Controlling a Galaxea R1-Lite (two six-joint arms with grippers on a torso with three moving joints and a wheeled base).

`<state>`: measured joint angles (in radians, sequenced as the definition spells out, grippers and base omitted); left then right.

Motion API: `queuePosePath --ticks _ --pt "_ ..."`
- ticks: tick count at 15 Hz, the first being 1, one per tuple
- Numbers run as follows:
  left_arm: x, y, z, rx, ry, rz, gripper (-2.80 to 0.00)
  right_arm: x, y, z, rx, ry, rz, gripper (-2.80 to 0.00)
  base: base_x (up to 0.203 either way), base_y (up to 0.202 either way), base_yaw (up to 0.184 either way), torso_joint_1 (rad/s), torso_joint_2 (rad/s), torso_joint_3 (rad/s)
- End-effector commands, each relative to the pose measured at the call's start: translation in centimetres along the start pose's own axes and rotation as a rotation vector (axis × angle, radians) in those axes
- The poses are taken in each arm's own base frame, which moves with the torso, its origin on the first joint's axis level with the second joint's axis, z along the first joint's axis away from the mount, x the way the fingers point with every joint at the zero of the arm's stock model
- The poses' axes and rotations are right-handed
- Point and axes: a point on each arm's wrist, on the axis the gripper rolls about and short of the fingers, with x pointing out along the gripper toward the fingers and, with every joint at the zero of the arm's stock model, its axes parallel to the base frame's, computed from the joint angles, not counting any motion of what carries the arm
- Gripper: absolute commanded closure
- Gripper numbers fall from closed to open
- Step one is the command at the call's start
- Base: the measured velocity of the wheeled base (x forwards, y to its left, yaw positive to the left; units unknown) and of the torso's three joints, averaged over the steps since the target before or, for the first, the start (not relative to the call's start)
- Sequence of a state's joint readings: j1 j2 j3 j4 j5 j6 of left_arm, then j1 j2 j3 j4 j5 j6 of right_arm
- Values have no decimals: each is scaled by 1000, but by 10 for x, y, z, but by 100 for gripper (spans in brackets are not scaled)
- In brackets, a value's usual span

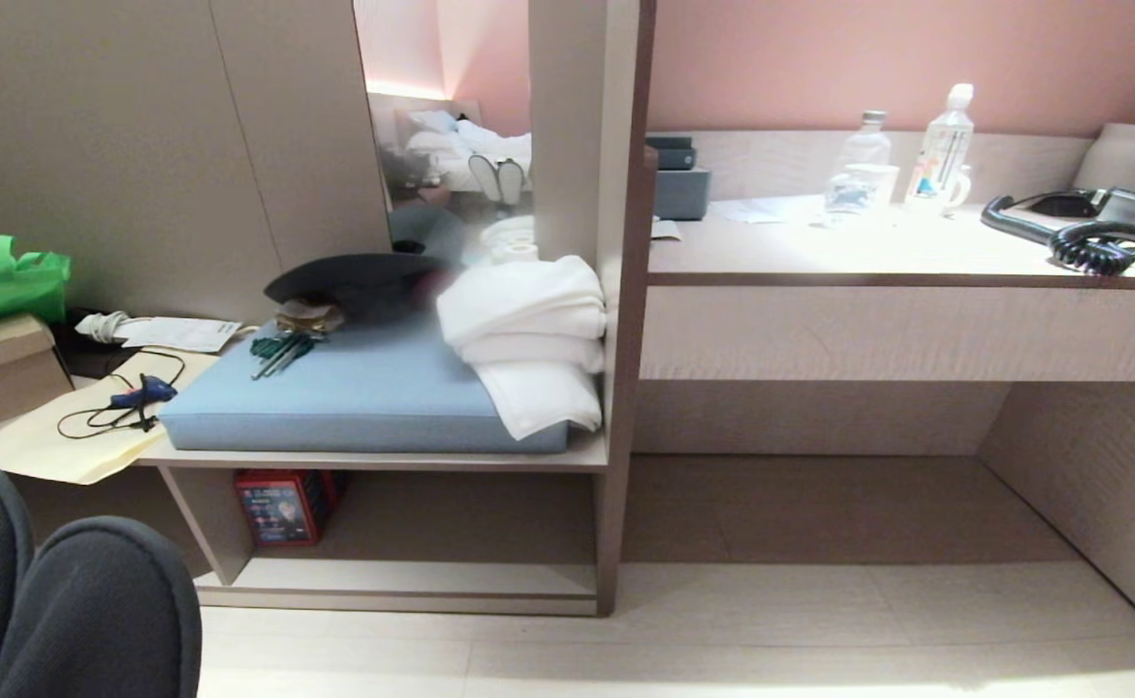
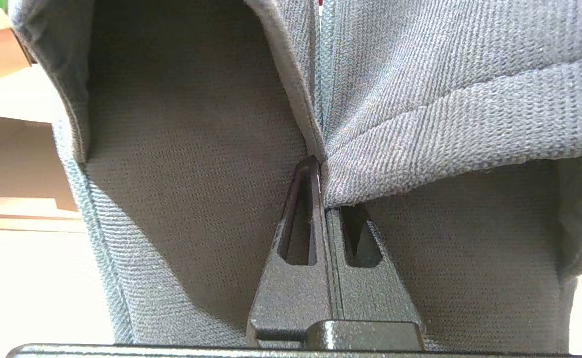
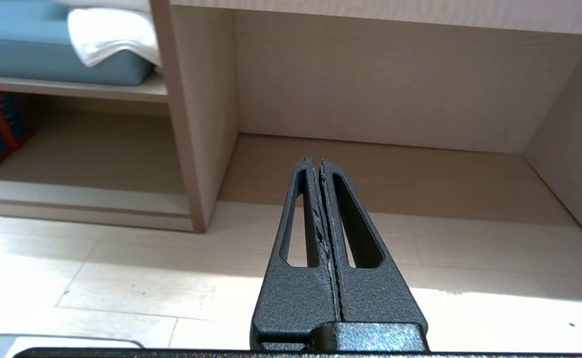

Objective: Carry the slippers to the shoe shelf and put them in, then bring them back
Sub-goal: Place the slippers into the shoe cabinet

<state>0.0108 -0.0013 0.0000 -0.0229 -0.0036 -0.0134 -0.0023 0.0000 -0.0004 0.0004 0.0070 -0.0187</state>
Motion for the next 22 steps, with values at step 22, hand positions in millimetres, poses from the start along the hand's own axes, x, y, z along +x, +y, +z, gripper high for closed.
queuePosePath --ticks 22 --pt "1 0 -2 -2 9 1 0 0 0 0 -1 2 1 0 0 93 -4 1 1 1"
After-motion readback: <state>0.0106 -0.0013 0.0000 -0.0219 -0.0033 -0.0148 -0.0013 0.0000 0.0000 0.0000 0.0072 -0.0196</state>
